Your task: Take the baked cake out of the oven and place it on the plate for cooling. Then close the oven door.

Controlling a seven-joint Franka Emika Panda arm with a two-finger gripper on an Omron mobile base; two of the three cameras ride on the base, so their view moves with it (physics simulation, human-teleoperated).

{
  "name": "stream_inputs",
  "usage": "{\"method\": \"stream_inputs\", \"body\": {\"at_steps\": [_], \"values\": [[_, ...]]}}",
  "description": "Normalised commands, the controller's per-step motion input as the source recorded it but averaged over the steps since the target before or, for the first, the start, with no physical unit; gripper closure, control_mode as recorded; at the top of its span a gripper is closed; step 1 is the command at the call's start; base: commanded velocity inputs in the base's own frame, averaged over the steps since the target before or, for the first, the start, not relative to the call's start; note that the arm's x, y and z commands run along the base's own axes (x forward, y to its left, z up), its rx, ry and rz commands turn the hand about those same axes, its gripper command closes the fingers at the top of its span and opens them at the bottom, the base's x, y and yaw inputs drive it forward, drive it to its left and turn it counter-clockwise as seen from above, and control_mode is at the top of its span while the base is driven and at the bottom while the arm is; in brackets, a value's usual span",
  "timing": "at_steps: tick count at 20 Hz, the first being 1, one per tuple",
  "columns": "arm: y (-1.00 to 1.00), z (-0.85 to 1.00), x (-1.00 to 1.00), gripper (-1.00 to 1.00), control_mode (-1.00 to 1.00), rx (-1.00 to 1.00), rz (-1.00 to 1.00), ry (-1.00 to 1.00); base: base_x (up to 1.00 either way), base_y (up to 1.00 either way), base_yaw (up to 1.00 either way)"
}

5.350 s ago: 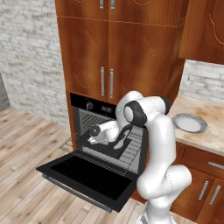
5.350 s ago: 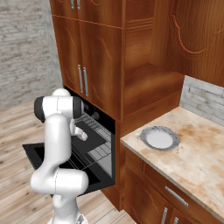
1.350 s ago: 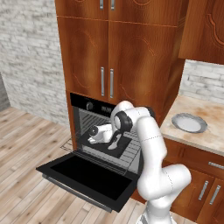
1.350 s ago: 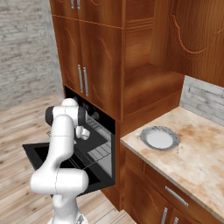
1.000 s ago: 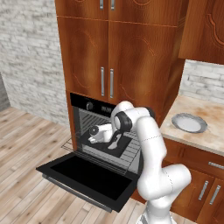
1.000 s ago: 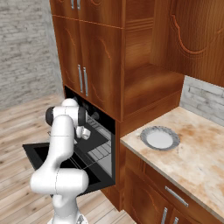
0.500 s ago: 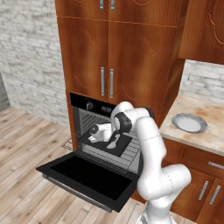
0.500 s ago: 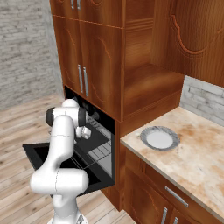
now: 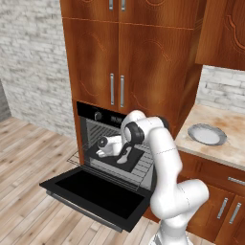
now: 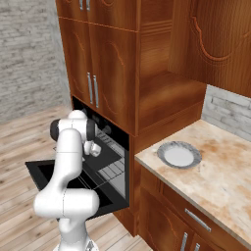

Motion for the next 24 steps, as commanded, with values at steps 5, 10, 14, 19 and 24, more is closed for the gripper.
{"method": "stream_inputs", "body": {"at_steps": [5,10,14,19,24], "values": [[0.0,0.06,-0.19,1.0,-1.0,0.0,0.01,-0.05,0.0,0.0,0.0],[0.0,0.15,-0.2,1.0,-1.0,0.0,0.0,-0.05,0.0,0.0,0.0],[0.02,0.16,-0.24,1.0,-1.0,0.0,0.0,-0.01,0.0,0.0,0.0],[0.12,0.21,-0.23,1.0,-1.0,0.01,0.0,0.0,0.0,0.0,0.0],[0.13,0.25,-0.18,1.0,-1.0,0.01,0.0,0.0,0.0,0.0,0.0]]}}
